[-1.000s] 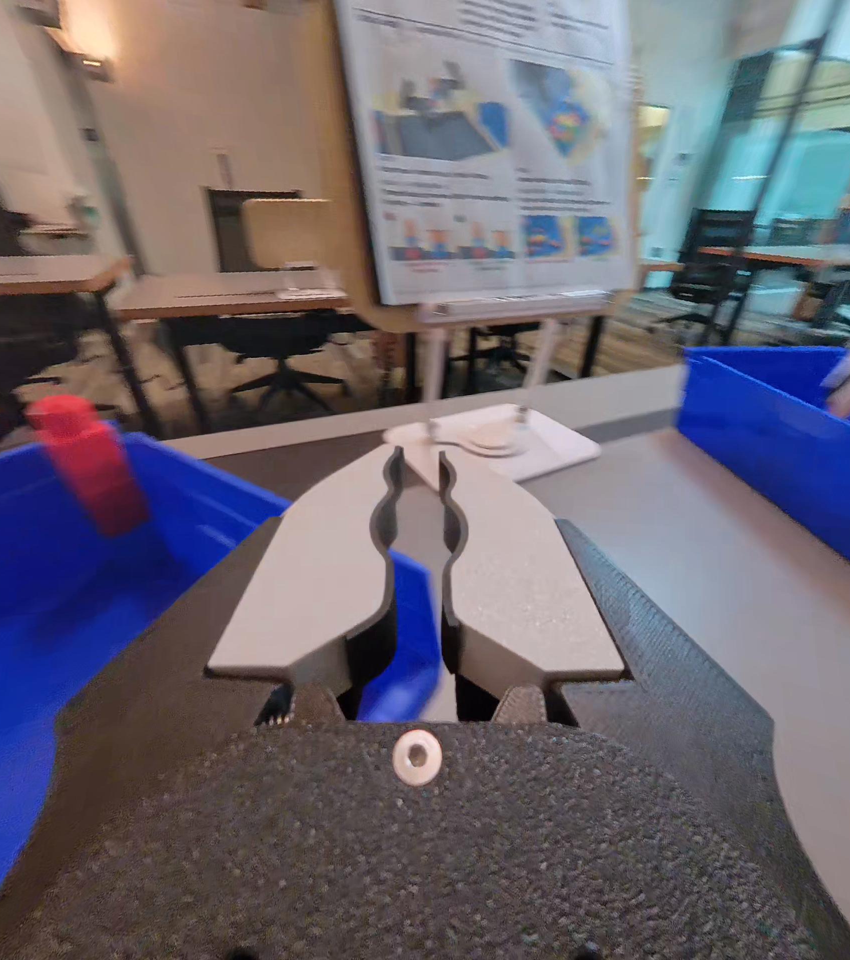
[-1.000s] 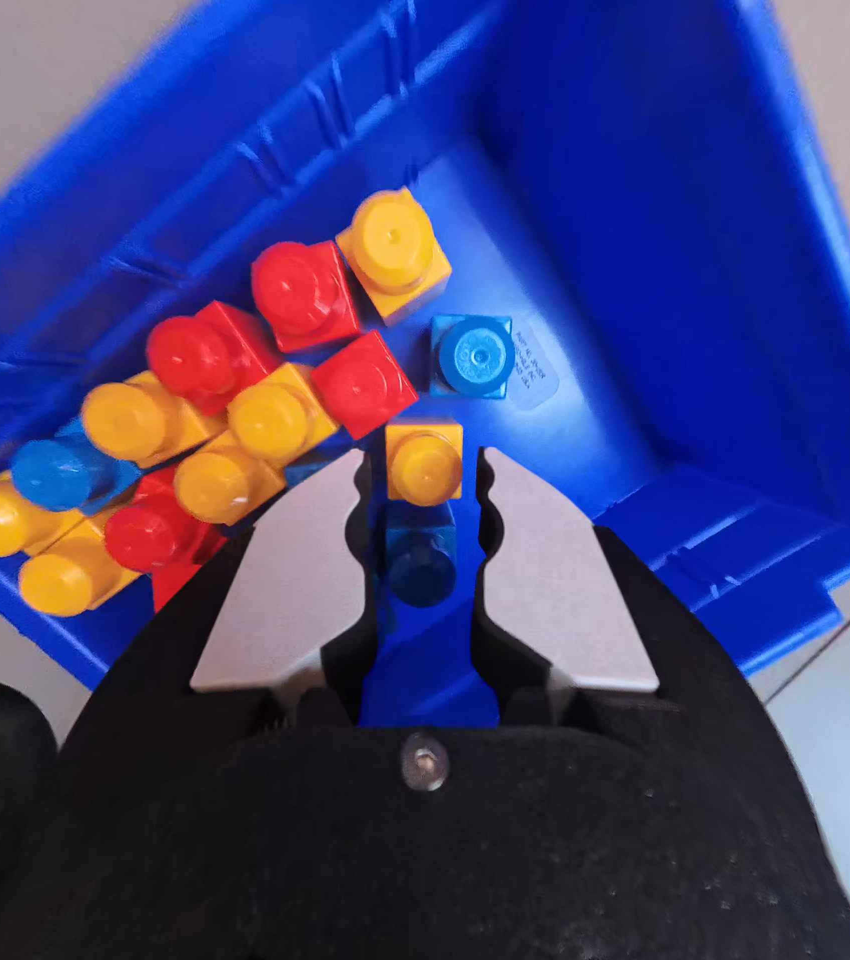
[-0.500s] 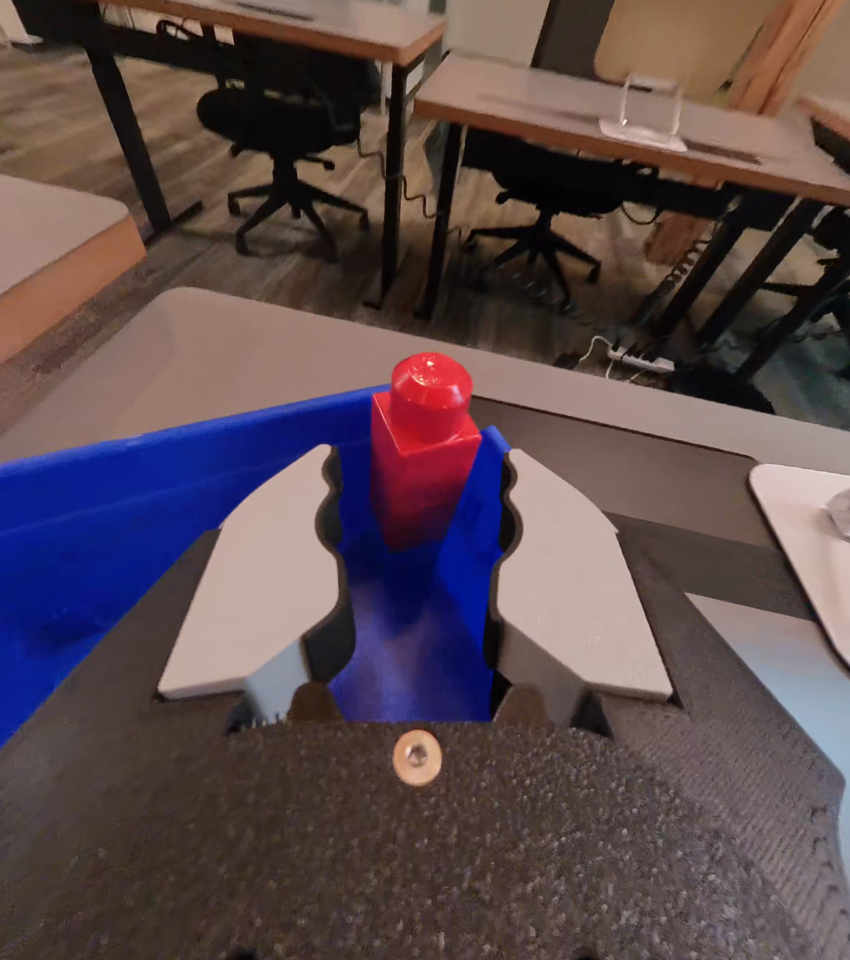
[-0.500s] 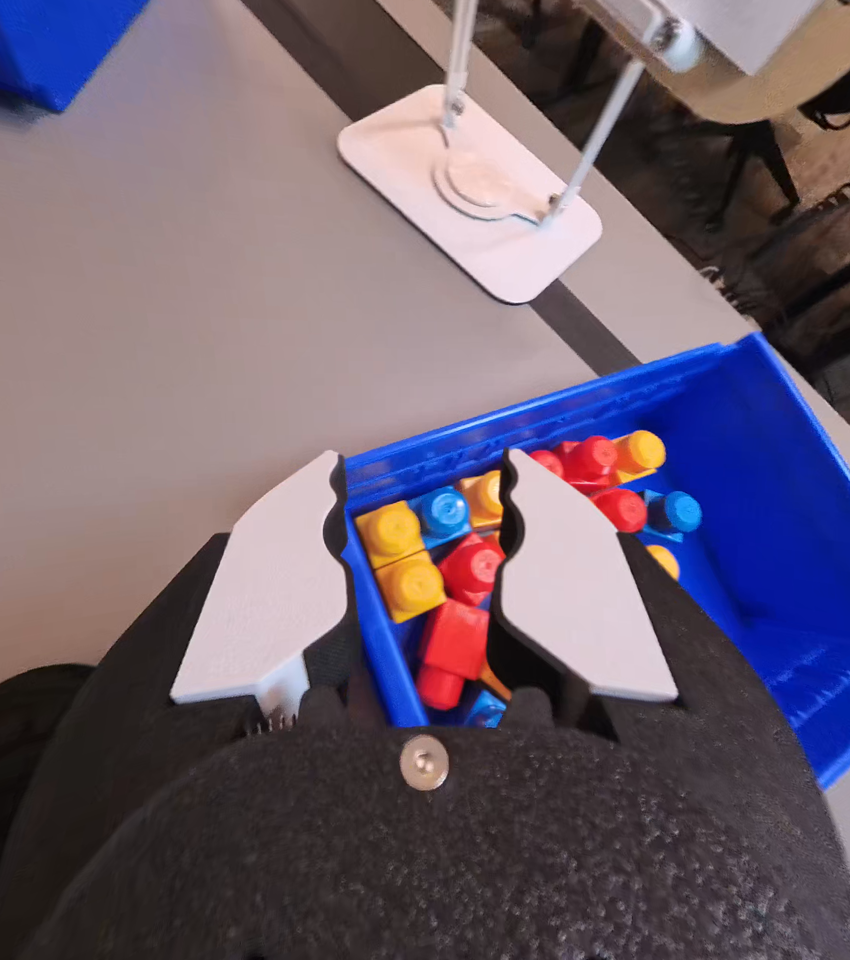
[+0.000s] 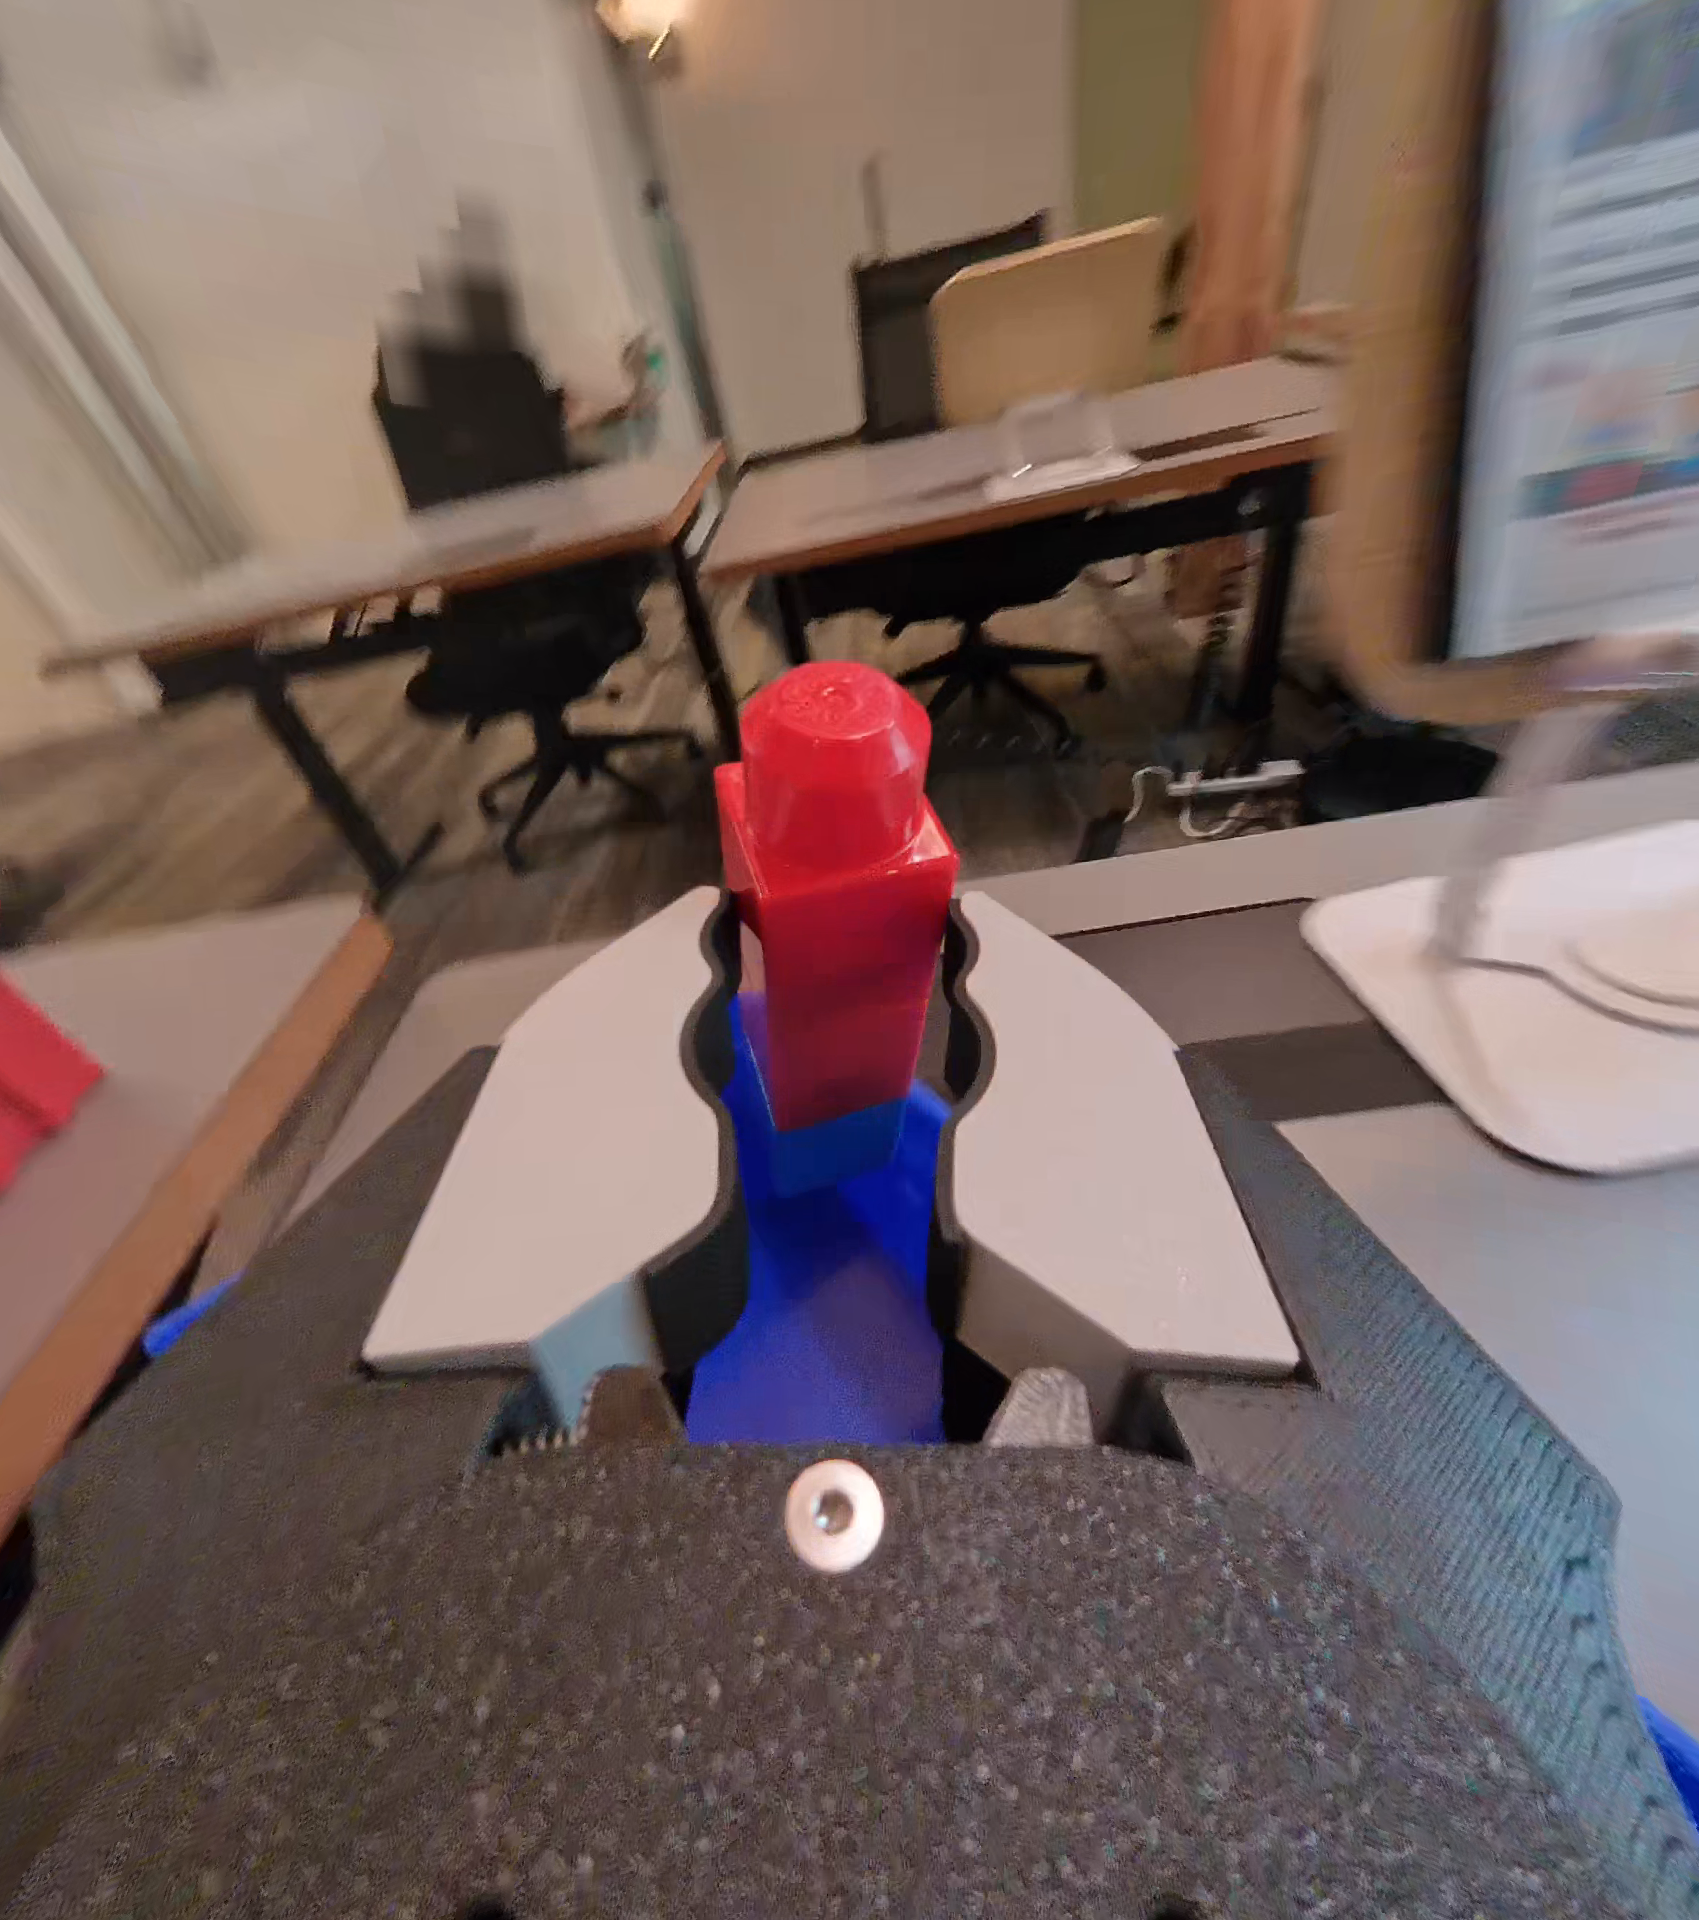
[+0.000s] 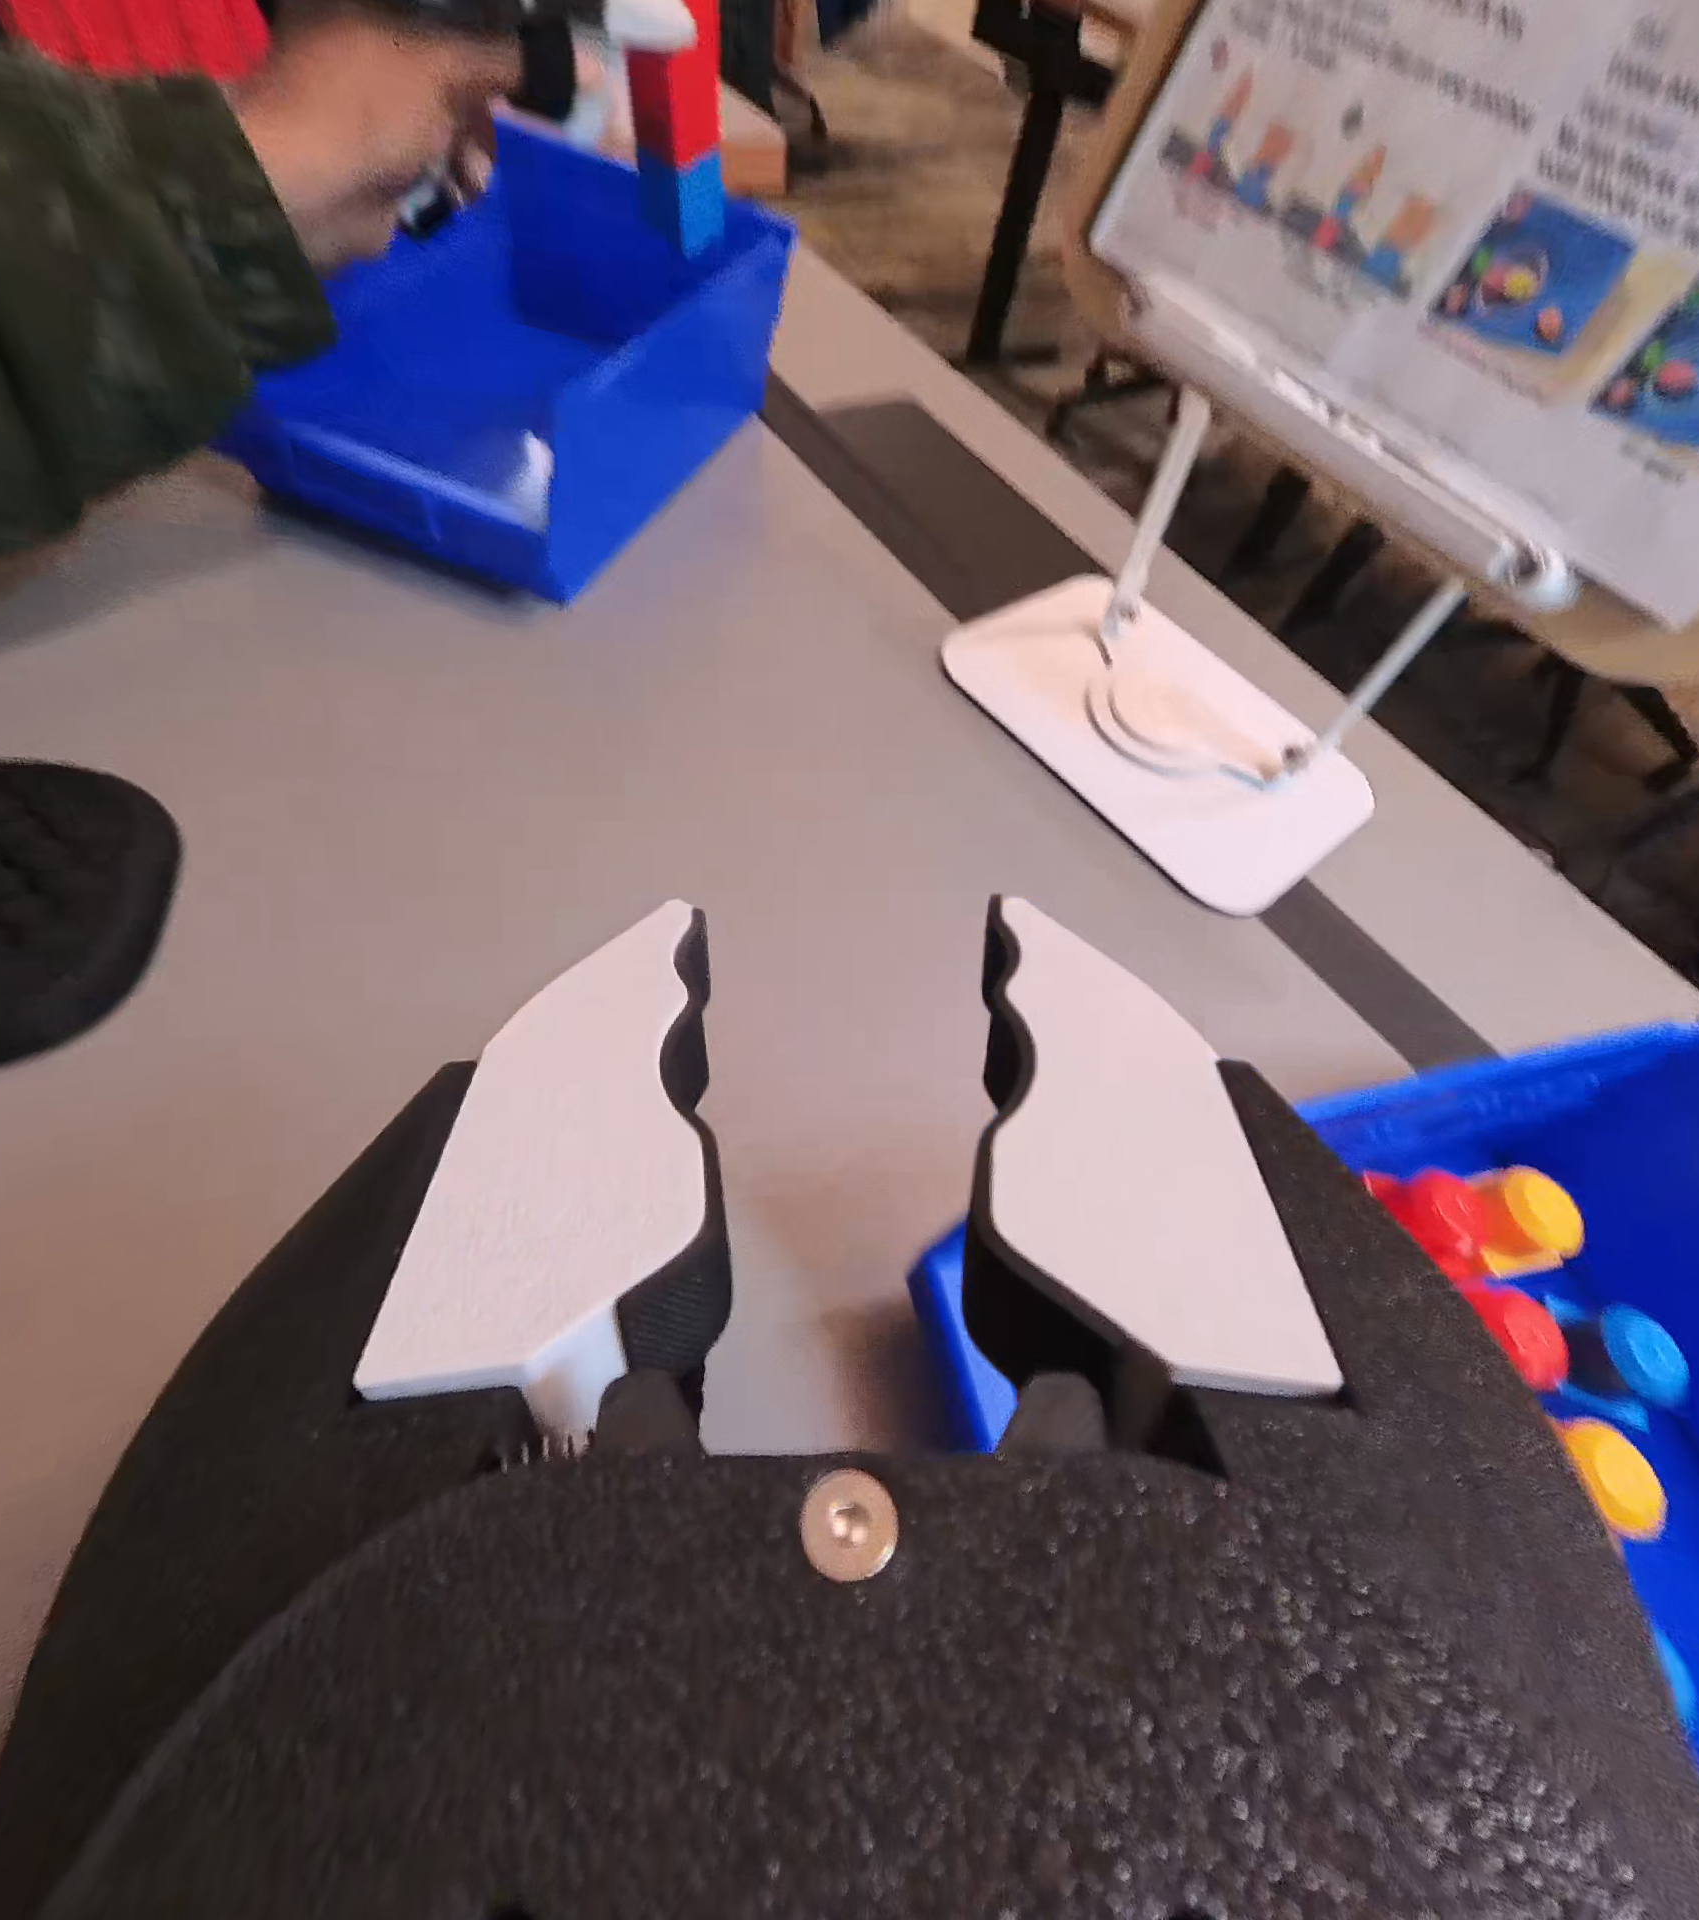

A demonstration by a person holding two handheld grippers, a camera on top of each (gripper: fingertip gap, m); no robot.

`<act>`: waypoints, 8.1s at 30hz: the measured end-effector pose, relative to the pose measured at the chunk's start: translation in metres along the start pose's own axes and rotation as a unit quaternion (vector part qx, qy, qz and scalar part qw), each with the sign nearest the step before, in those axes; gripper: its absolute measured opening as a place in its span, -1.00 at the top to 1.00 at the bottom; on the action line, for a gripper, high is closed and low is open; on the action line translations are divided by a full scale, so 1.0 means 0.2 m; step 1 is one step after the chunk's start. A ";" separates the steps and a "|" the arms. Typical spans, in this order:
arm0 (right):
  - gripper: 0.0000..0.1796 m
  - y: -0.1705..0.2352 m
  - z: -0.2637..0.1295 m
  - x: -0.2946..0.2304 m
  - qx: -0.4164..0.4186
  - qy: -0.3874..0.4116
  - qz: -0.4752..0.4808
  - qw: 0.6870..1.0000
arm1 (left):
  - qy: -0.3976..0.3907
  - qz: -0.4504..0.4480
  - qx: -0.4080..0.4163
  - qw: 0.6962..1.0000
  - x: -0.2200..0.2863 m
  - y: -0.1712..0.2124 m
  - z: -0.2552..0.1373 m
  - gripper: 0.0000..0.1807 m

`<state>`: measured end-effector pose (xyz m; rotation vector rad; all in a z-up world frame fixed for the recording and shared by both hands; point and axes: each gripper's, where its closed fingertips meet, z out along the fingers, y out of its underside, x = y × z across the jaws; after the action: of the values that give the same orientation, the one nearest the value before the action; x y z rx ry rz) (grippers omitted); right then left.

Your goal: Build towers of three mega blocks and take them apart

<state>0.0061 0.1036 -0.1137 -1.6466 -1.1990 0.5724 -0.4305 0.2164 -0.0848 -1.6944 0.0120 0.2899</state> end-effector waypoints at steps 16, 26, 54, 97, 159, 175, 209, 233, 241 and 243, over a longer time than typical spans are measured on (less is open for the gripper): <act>0.46 -0.39 0.36 -0.52 0.061 -0.035 -0.058 0.996 | 0.234 0.321 0.103 0.912 1.29 0.06 -0.99 0.60; 0.66 -0.22 0.40 -0.53 0.025 -0.099 -0.096 0.990 | 0.311 0.319 0.110 0.888 1.37 0.16 -1.03 0.41; 0.66 0.02 -0.31 0.84 -0.059 0.235 0.006 0.970 | 0.504 0.148 0.031 0.850 1.28 0.32 -1.09 0.53; 0.43 -0.05 0.31 -0.64 -0.080 -0.227 -0.138 0.961 | 0.552 0.143 0.034 0.821 1.47 0.38 -1.20 0.53; 0.32 0.20 0.16 0.60 -0.176 0.018 0.071 0.982 | 0.551 0.087 0.041 0.829 1.41 0.35 -1.14 0.59; 0.69 -0.13 0.31 -0.64 -0.032 -0.204 -0.093 0.974 | 0.546 0.096 0.066 0.830 1.46 0.31 -1.20 0.58; 0.60 0.97 -0.16 1.44 -0.361 0.339 0.284 0.821 | 0.383 -0.001 0.070 0.921 1.13 0.23 -0.92 1.00; 0.36 0.44 -0.44 0.13 0.077 0.284 0.110 0.949 | 0.138 -0.039 0.141 0.980 0.39 0.07 -0.97 1.00; 0.34 0.52 -0.62 0.23 0.127 0.356 0.153 0.913 | -0.056 -0.024 0.085 0.995 -0.16 0.34 -1.09 0.84; 0.34 0.53 -0.62 0.24 0.129 0.354 0.160 0.912 | -0.062 -0.027 0.052 0.996 -0.21 0.42 -1.09 0.57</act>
<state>0.1711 0.0893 -0.1505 -1.6158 -0.3113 0.2640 -0.4463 -0.0151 -0.1337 -1.5675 -0.1082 0.3484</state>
